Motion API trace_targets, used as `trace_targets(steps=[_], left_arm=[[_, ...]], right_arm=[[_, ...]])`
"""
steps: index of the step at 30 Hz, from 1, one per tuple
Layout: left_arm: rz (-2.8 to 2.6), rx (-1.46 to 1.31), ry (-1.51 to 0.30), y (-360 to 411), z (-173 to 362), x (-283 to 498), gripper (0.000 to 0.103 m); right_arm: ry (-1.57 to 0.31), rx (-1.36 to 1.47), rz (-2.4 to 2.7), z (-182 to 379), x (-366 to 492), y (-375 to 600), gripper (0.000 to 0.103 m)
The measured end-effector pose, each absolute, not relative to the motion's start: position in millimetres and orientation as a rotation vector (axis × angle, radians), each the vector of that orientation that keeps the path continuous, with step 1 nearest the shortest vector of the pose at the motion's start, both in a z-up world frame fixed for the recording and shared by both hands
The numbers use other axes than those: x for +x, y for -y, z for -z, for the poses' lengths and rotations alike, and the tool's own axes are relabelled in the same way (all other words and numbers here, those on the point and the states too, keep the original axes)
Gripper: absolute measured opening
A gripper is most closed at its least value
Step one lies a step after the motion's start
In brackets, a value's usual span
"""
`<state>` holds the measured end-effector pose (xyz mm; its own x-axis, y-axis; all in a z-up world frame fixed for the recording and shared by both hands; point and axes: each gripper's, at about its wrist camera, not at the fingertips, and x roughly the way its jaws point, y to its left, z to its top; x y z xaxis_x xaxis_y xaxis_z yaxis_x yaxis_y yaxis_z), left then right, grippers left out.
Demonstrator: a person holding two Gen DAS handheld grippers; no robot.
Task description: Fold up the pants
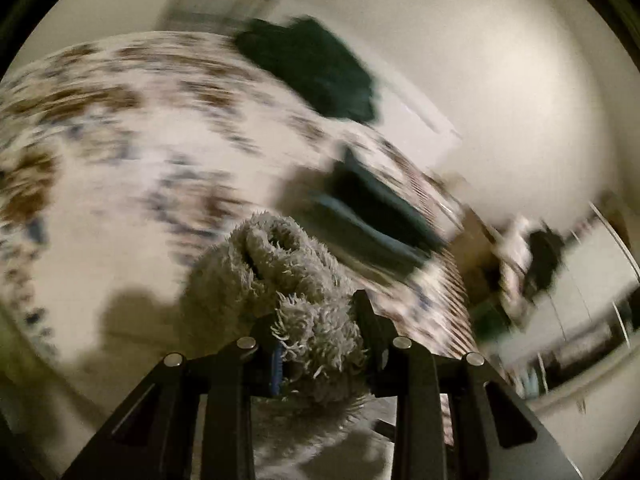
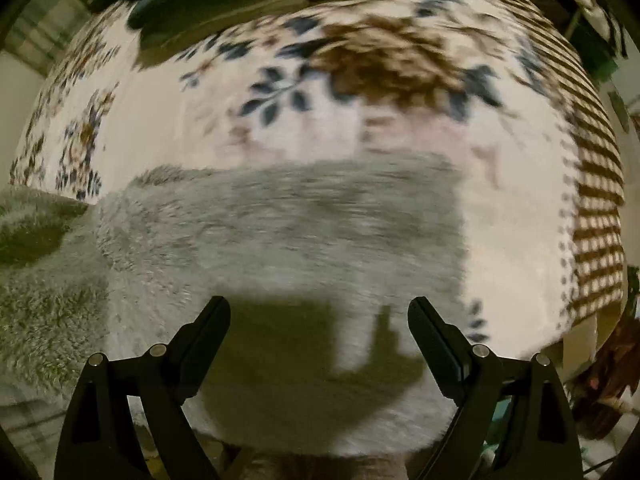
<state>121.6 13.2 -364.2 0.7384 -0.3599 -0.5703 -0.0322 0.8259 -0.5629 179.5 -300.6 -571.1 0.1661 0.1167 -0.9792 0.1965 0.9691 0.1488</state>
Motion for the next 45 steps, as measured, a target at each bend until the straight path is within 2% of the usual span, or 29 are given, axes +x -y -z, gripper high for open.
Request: trace_targets(steps=[6,7,12,15,18,19,20,23,26,31,32,33,34,35,38,45], left_arm=[[0.434,-0.469,-0.868,136.2,389.6,136.1,0.023],[0.469,-0.457,-0.903,158.2,400.5,137.5,0.015],[0.590,-0.365,-1.110,243.6,457.8,138.9,0.015],[0.596,-0.360,-1.207,258.2,464.8,130.0,0.018],[0.574,-0.354,-1.237,248.2,450.4,116.2,0.045],[0.551,-0.359,-1.235,235.6,442.0,110.2,0.064],[0.532,-0.361,-1.228,224.6,440.3,104.6,0.078],[0.405,-0.351,-1.212,175.5,434.4,109.2,0.083],[0.242,-0.340,-1.215,119.5,437.1,118.5,0.086],[0.002,-0.359,-1.228,39.3,454.3,133.4,0.086],[-0.021,-0.366,-1.226,29.7,456.2,136.5,0.086],[-0.033,-0.377,-1.227,21.6,456.9,137.3,0.086],[-0.039,-0.394,-1.225,15.4,457.6,138.7,0.086],[-0.041,-0.402,-1.221,14.8,457.5,141.1,0.086],[-0.010,-0.426,-1.222,18.9,458.3,150.3,0.086],[0.145,-0.501,-1.271,56.8,478.9,201.5,0.086]], right_arm=[[-1.395,0.335,0.162,558.7,146.5,389.4,0.092],[-1.399,0.341,0.182,559.9,141.0,403.5,0.092],[-1.418,0.397,0.272,572.2,114.8,457.5,0.092],[-1.415,0.473,0.288,578.6,107.4,484.5,0.092],[-1.373,0.574,0.214,577.7,112.0,498.4,0.092],[-1.358,0.606,0.172,576.1,116.2,496.1,0.092],[-1.345,0.638,0.123,573.9,121.0,492.0,0.092],[-1.317,0.707,-0.086,570.0,147.9,463.0,0.098],[-1.334,0.691,-0.248,573.2,177.8,421.5,0.098],[-1.450,0.651,-0.360,614.0,227.0,358.0,0.098],[-1.483,0.667,-0.370,623.0,231.5,350.7,0.096],[-1.493,0.680,-0.375,627.8,232.4,348.2,0.090],[-1.481,0.678,-0.371,627.4,231.8,346.6,0.052],[-1.478,0.648,-0.335,625.0,229.4,347.2,0.034],[-1.435,0.682,-0.280,612.0,213.1,366.4,0.028],[-1.321,0.745,-0.062,571.4,166.2,455.6,0.027]])
